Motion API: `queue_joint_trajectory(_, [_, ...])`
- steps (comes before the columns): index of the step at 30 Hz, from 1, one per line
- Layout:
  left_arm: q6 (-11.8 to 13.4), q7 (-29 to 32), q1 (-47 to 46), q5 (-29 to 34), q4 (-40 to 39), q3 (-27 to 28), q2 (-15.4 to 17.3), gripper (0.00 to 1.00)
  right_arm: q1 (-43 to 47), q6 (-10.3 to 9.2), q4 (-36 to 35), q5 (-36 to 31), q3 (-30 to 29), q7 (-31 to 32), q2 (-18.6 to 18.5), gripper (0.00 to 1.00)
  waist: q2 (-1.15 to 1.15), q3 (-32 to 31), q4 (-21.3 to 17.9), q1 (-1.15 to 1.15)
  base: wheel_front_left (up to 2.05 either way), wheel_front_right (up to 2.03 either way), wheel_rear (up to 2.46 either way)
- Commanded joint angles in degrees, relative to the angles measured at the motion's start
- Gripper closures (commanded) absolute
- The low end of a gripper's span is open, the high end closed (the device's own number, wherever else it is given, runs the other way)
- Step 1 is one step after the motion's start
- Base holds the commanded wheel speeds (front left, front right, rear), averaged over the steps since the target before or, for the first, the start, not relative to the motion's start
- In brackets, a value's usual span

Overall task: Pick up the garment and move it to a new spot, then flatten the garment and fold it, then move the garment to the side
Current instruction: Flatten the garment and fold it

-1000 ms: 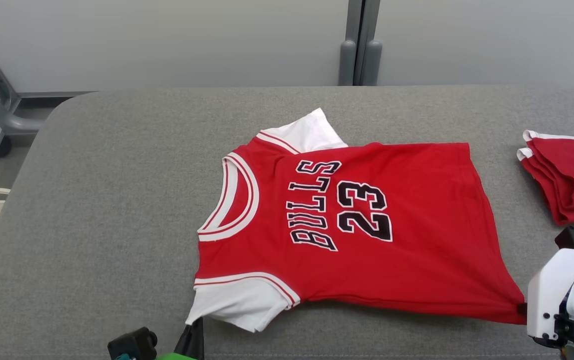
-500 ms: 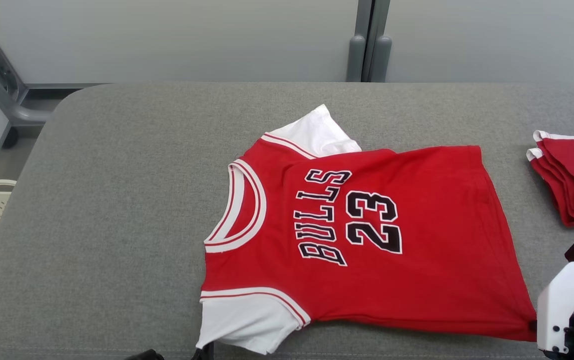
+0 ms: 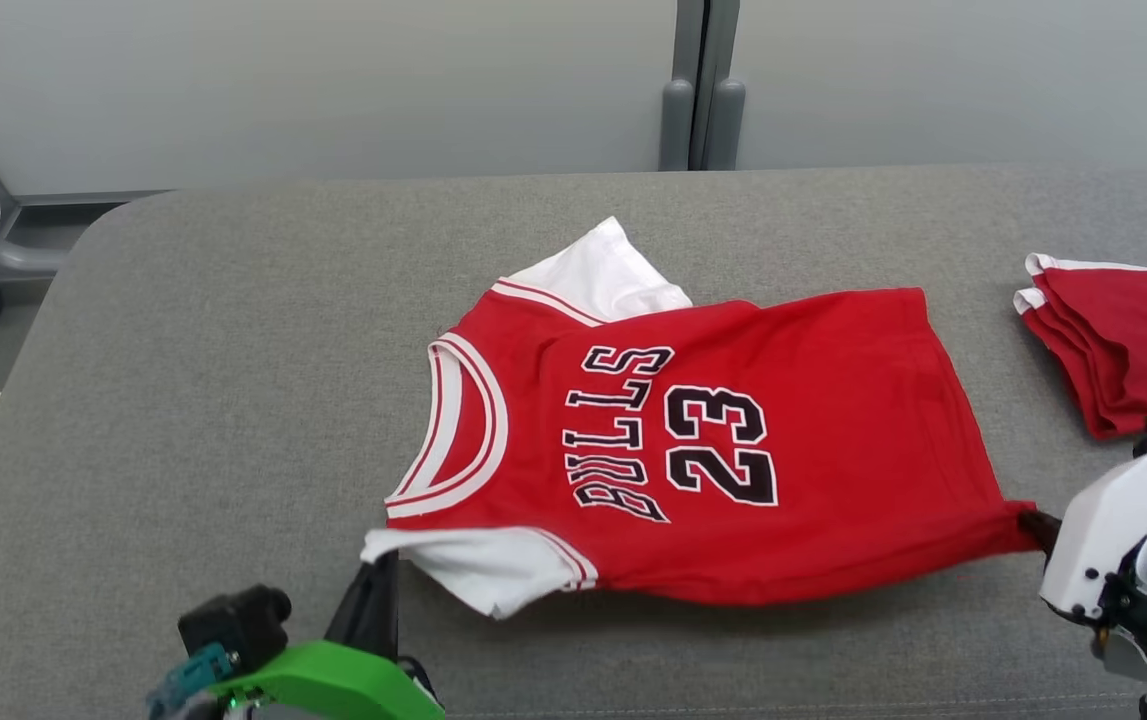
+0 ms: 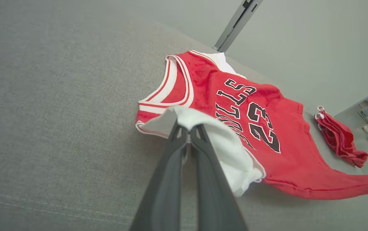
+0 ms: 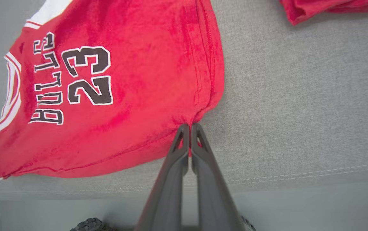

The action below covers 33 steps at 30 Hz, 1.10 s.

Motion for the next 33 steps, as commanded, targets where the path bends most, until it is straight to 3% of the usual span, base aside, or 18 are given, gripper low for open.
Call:
queue_joint_trajectory(1, [-0.37,0.19,-2.01,0.13,-0.25,0.29,0.56,1.0,-1.17,0.02,0.47,0.22,0.12,-1.15,0.16,1.0,0.0,-0.19,-0.36,0.0,0.0,0.0,0.0])
queue_joint_trajectory(10, [-1.68,0.29,-18.52,3.76,4.67,2.34,2.81,1.0,-12.91,0.02,10.29,-1.02,3.61,-13.58,2.17,1.0,0.0,-0.41,-1.66,0.0,0.0,0.0,0.0])
queue_joint_trajectory(26, [-3.43,-4.53,-42.04,4.9,23.37,7.1,3.85,1.0,-35.27,0.02,35.66,4.26,12.34,-35.86,2.27,1.0,0.0,-0.23,-2.98,0.0,0.0,0.0,0.0])
queue_joint_trajectory(33, [-1.98,-7.1,-49.25,6.09,30.38,8.43,4.83,1.0,-44.48,0.02,46.38,7.09,15.83,-43.05,2.28,1.0,0.0,0.81,-3.46,0.0,0.0,0.0,0.0])
